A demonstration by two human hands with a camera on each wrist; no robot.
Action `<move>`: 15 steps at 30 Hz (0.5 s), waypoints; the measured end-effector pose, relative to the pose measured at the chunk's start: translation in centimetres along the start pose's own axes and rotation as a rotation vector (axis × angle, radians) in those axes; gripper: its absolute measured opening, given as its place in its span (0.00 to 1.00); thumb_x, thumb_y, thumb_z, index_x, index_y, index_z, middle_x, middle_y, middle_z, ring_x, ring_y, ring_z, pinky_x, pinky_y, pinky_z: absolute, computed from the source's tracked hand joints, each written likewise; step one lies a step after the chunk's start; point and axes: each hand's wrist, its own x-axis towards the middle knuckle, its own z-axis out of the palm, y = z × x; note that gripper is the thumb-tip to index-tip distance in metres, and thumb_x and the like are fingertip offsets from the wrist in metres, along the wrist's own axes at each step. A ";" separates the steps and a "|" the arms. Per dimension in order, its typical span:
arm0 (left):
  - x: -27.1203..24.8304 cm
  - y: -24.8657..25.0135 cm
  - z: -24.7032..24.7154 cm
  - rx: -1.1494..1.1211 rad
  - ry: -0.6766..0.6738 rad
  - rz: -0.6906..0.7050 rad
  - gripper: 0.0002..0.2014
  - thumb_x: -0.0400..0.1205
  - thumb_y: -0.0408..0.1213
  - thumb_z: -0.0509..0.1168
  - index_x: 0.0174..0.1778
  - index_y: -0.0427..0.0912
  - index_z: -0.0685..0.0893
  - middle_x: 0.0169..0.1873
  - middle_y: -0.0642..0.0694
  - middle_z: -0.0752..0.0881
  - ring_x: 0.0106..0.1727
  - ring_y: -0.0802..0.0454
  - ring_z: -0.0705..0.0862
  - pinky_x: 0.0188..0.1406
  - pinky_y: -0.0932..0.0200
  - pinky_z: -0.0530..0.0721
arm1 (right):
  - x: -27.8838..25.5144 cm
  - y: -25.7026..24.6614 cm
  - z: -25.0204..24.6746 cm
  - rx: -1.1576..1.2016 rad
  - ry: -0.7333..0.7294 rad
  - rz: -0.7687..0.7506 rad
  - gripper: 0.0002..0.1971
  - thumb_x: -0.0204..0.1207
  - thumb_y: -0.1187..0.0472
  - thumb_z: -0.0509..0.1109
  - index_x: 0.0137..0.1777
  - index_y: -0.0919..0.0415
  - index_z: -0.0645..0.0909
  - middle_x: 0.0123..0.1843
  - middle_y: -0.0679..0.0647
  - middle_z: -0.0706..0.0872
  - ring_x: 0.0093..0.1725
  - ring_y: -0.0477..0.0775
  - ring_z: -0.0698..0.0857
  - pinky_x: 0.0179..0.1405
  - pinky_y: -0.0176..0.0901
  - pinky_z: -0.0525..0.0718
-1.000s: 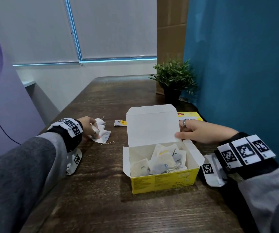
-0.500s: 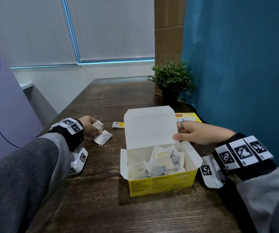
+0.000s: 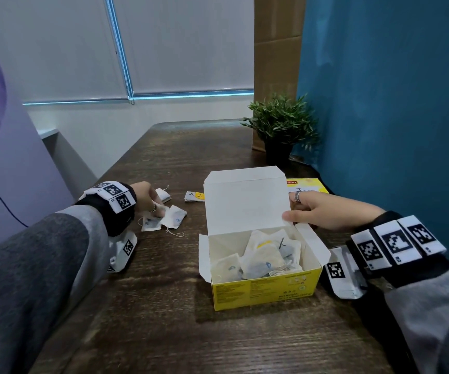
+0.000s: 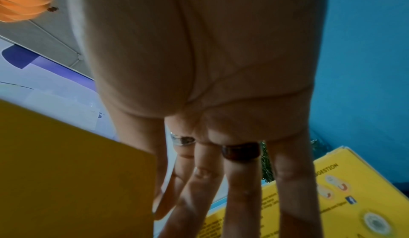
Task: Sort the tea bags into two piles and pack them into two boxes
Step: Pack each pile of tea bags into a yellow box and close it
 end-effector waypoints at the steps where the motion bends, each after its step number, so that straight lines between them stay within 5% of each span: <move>1: 0.0 0.2 -0.1 -0.055 0.016 0.017 0.05 0.72 0.37 0.74 0.32 0.46 0.86 0.33 0.47 0.87 0.34 0.53 0.81 0.33 0.64 0.81 | 0.0 0.1 0.0 0.007 -0.001 -0.002 0.09 0.82 0.50 0.61 0.58 0.49 0.79 0.59 0.69 0.84 0.59 0.70 0.82 0.62 0.65 0.81; 5: -0.2 1.1 -0.7 -0.439 0.088 0.045 0.04 0.77 0.30 0.71 0.40 0.41 0.83 0.35 0.45 0.84 0.32 0.54 0.80 0.17 0.68 0.80 | 0.1 0.2 0.0 0.012 0.000 -0.001 0.10 0.82 0.50 0.62 0.59 0.46 0.78 0.57 0.62 0.87 0.59 0.66 0.84 0.63 0.63 0.80; 9: -0.1 1.8 -1.4 -0.687 0.037 0.099 0.07 0.74 0.32 0.73 0.47 0.42 0.87 0.39 0.42 0.87 0.35 0.50 0.82 0.32 0.60 0.83 | 0.3 0.4 0.0 0.002 -0.001 0.002 0.09 0.82 0.49 0.61 0.59 0.45 0.78 0.58 0.61 0.87 0.59 0.65 0.84 0.63 0.63 0.80; 11: -0.1 2.1 -1.1 -0.810 -0.040 0.089 0.13 0.77 0.28 0.70 0.58 0.36 0.84 0.37 0.43 0.86 0.32 0.53 0.79 0.26 0.64 0.84 | 0.3 0.4 0.0 -0.002 -0.001 0.001 0.09 0.81 0.48 0.62 0.59 0.44 0.78 0.58 0.60 0.87 0.59 0.64 0.84 0.63 0.63 0.81; 15: -0.2 2.0 0.3 -0.664 -0.119 0.067 0.17 0.76 0.28 0.70 0.61 0.35 0.81 0.36 0.43 0.84 0.23 0.58 0.80 0.18 0.68 0.78 | 0.3 0.5 0.0 -0.025 0.003 -0.001 0.08 0.81 0.48 0.61 0.57 0.42 0.78 0.58 0.62 0.87 0.59 0.67 0.83 0.63 0.65 0.79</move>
